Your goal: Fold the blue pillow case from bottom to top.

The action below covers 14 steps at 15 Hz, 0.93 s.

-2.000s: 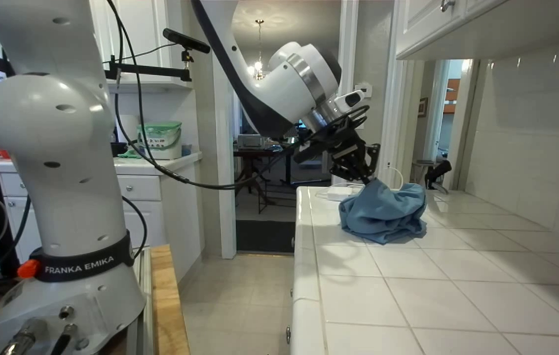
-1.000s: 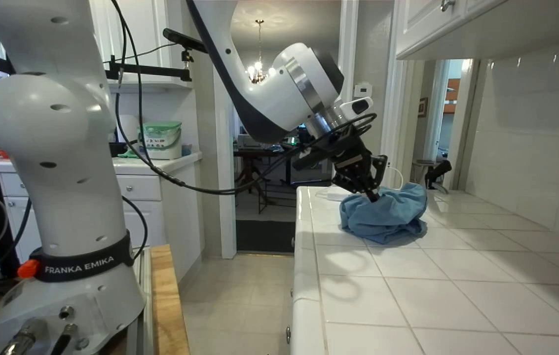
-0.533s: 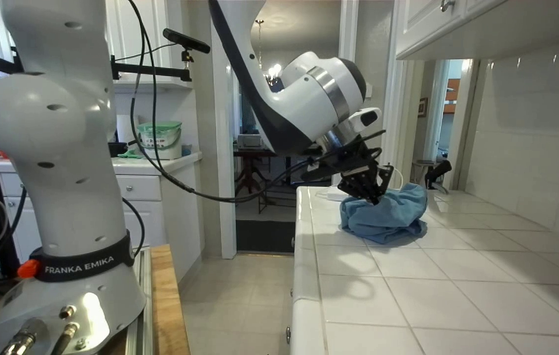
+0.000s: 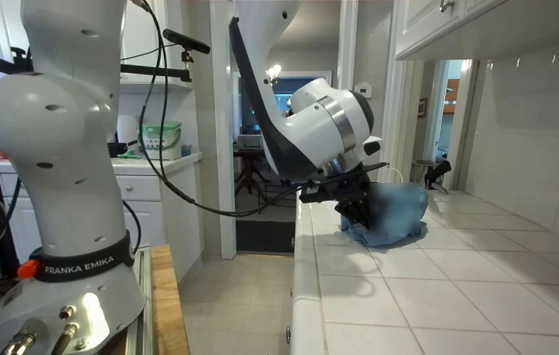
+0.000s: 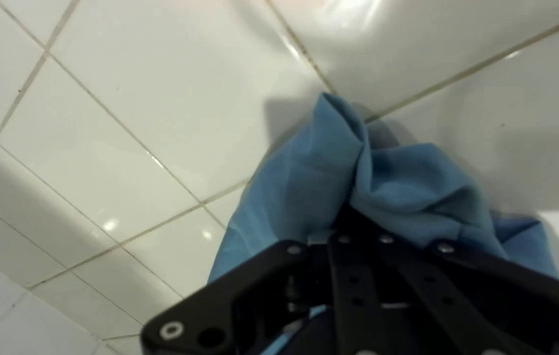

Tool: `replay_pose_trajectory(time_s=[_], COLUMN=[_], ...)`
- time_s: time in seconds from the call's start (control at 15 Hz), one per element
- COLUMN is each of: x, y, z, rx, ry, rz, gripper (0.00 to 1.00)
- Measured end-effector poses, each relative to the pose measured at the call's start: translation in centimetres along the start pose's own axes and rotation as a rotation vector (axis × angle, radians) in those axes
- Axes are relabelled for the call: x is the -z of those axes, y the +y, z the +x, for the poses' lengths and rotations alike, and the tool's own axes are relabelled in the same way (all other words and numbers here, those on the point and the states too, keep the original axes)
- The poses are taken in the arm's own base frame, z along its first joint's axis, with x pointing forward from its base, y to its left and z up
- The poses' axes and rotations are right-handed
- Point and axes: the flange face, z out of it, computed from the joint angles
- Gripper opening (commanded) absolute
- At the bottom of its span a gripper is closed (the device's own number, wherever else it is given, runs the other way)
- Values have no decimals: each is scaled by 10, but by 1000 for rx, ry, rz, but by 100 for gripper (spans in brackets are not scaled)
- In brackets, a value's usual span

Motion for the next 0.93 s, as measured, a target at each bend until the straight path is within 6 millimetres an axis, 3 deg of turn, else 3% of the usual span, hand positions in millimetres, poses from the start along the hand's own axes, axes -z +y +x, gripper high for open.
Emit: replay_pose_trajectory(time_s=[0.67,0.93], x=[-4,5], y=[6,0], z=[2,8], rx=[-24,-10], ry=[22,41], rz=[24,28], gripper=[0,0])
